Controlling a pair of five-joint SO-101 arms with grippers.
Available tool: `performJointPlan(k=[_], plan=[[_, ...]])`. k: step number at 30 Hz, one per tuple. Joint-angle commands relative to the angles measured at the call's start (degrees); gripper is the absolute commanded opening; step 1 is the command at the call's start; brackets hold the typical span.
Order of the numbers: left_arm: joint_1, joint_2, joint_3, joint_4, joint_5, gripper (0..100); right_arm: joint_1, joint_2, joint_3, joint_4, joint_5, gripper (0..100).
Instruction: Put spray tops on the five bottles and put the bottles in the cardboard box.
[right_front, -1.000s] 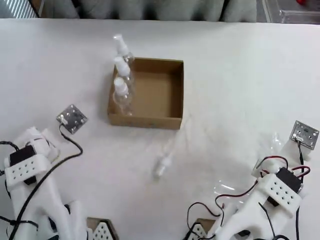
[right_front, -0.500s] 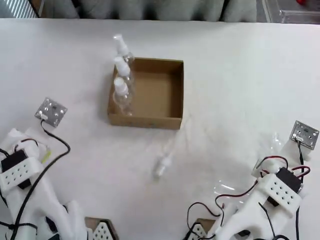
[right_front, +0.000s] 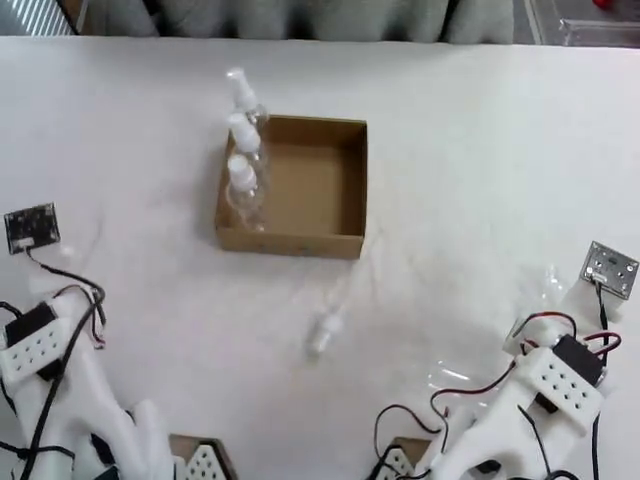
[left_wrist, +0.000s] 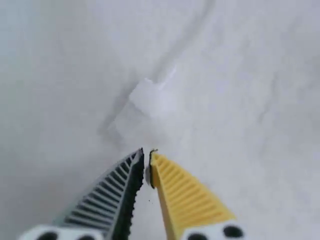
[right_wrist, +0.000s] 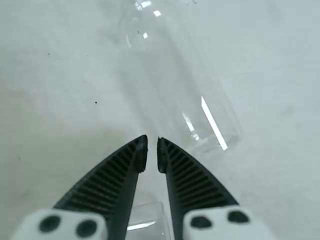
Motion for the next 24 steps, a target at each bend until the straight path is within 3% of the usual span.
performJointPlan(k=[1, 9, 14, 18, 24], plan=[[-0.5, 0.0, -0.3, 1.1, 2.0, 2, 0.1, -1.3, -0.7, 0.2, 0.0, 2.5], [-0.6, 4.3, -3.1, 3.3, 6.3, 2, 0.1, -1.3, -0.7, 0.2, 0.0, 2.5], [-3.0, 16.9, -13.1, 7.2, 6.9, 2, 0.3, -1.1, -0.7, 0.2, 1.8, 2.5], [-8.0, 24.3, -20.7, 7.0, 12.7, 2, 0.3, -1.1, -0.7, 0.2, 1.8, 2.5], [-8.8, 35.0, -30.5, 6.8, 11.7, 2, 0.3, -1.1, -0.7, 0.2, 1.8, 2.5]])
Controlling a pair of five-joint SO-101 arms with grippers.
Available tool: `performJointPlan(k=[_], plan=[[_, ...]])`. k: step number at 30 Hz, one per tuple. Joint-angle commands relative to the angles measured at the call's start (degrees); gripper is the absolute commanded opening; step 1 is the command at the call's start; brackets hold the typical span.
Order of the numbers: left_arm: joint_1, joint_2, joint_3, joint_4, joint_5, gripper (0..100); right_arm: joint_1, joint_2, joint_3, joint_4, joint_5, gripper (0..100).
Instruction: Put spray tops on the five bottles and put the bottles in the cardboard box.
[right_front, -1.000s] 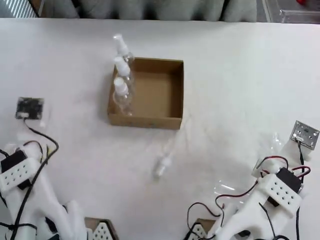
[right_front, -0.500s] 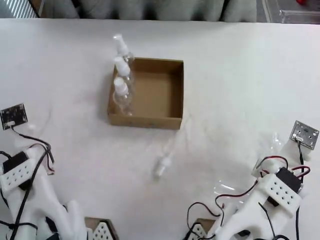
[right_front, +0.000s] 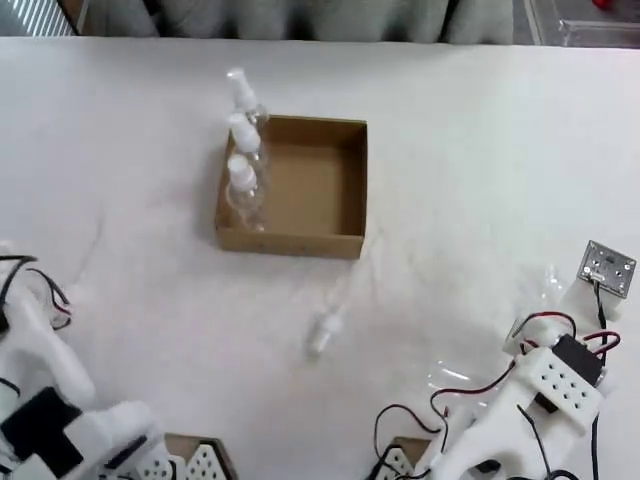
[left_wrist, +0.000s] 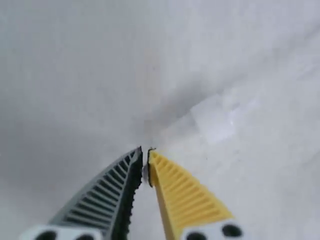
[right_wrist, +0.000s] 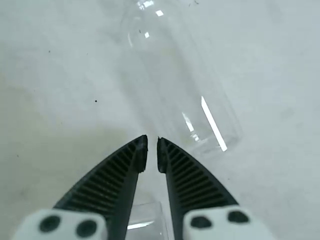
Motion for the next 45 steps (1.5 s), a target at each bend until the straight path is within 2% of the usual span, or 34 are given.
performJointPlan(k=[1, 4, 6, 11, 18, 26, 32, 37, 45], plan=[[-0.5, 6.7, -8.7, 0.6, 0.5, 2, 0.3, -1.1, -0.7, 0.2, 0.7, 2.5], [-0.5, 14.8, -15.9, 1.9, 0.6, 2, 0.5, -1.1, -0.7, 0.2, 0.7, 2.5], [-0.7, 18.9, -20.5, 5.8, 0.4, 2, 0.6, -1.1, -0.6, 0.2, 0.7, 2.5], [-2.2, 18.8, -25.9, 11.3, 0.4, 2, 0.5, -1.1, -0.6, 0.3, 0.8, 2.5], [2.3, 17.8, -22.9, 10.6, 0.4, 2, 0.5, -1.1, -0.6, 0.3, 0.8, 2.5], [3.8, 17.6, -18.1, 2.4, 3.5, 2, 0.6, -1.1, -0.6, 0.3, 0.8, 2.5], [9.9, 17.3, -14.5, 2.5, 3.2, 2, 0.3, -1.1, -0.6, 0.3, 0.8, 2.5], [11.8, 16.7, -14.3, 2.6, 3.2, 2, 0.5, -1.1, -0.6, 0.3, 0.8, 2.5], [15.3, 3.8, -10.9, 8.4, 3.4, 2, 0.6, -1.1, -0.6, 0.3, 0.8, 2.5]])
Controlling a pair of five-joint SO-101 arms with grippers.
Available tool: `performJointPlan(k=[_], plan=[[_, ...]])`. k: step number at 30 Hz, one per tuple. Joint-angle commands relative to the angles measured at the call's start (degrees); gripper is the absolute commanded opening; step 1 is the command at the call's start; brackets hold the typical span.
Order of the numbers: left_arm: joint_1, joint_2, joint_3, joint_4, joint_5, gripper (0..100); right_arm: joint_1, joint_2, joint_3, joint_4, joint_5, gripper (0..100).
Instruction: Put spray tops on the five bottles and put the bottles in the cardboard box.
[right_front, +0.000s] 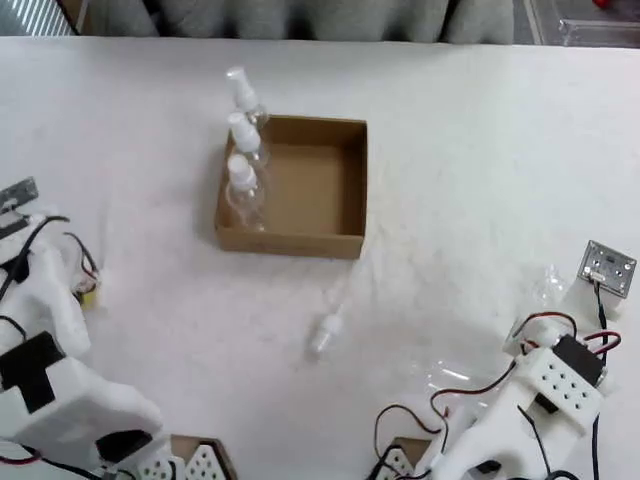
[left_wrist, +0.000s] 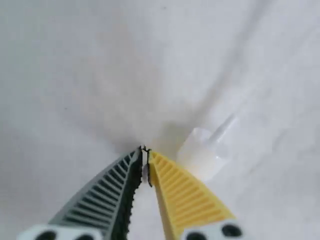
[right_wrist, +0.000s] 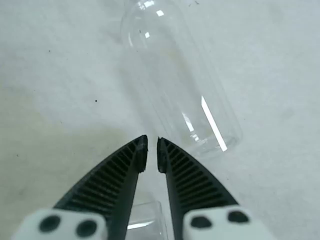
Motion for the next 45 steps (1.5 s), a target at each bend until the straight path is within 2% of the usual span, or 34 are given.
performJointPlan(k=[1, 9, 13, 16, 22, 24, 27, 29, 34, 45], plan=[[3.6, -10.2, 2.0, 2.6, 0.7, 2, 0.6, -1.1, -0.6, 0.3, 0.6, 2.5], [11.8, -33.2, 12.3, 2.8, 0.4, 2, 0.6, -1.1, -0.6, 0.3, 0.6, 2.5], [18.7, -44.3, 15.7, 5.3, 0.4, 2, 0.6, -1.1, -0.6, 0.3, 0.6, 2.5], [25.7, -52.2, 16.8, 7.9, -1.5, 2, 0.6, -1.1, -0.6, 0.3, 0.6, 2.5], [44.7, -65.5, 19.6, 10.8, -3.1, 3, 0.6, -1.1, -0.5, 0.3, 0.6, 2.5], [50.7, -68.8, 21.0, 10.8, -3.0, 7, 0.6, -1.5, 0.1, 0.3, 0.6, 2.5], [58.4, -72.9, 23.6, 10.4, -2.9, 19, 0.6, -1.5, 0.1, 0.3, 0.6, 2.5], [62.9, -74.6, 24.9, 9.8, -2.9, 23, 0.6, -1.5, 0.2, 0.2, 0.6, 2.5], [72.7, -70.5, 30.9, 2.6, -3.1, 18, 0.6, -1.5, 0.2, 0.2, 0.6, 2.5], [78.3, -52.8, 32.1, -9.6, -3.3, 19, 0.6, -1.5, 0.2, 0.2, 0.6, 2.5]])
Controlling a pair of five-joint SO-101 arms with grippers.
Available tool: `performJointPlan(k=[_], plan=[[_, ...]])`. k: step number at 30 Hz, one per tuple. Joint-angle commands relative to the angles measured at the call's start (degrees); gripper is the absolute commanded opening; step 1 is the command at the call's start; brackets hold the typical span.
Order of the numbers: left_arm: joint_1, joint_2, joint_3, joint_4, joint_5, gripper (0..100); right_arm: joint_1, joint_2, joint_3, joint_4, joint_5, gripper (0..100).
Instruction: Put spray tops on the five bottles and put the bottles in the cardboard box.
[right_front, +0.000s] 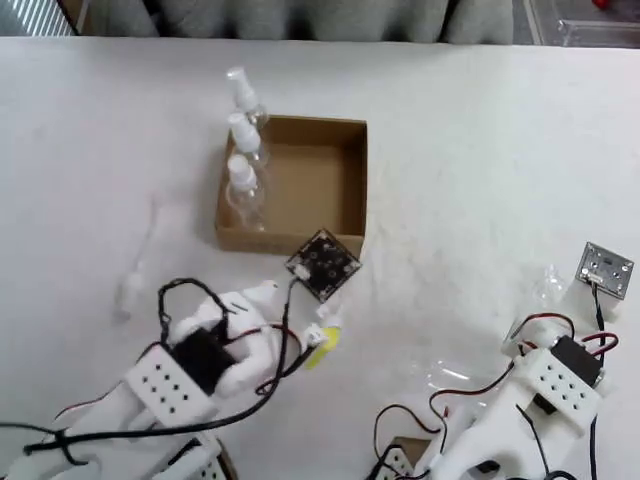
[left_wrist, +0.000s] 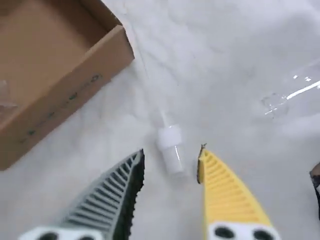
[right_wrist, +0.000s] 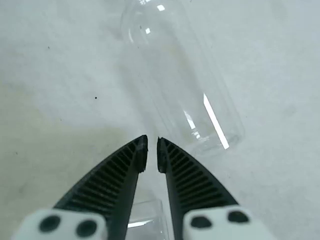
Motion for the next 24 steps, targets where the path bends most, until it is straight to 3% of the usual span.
performJointPlan(k=[1, 6, 14, 24], plan=[[2.0, 5.0, -0.2, -4.0, -0.4, 21, 0.6, -1.2, -0.5, 0.2, 0.6, 2.5], [1.5, 13.3, -0.4, -8.5, -0.2, 24, 0.5, -1.2, -0.5, 0.2, 0.6, 2.5], [-5.8, 23.2, -0.5, -16.8, -0.4, 23, 0.4, -1.2, -0.5, 0.2, 0.6, 2.5], [-6.0, 36.6, -11.6, -10.5, -0.2, 23, 0.6, -1.3, -0.6, 0.2, 0.6, 2.5]])
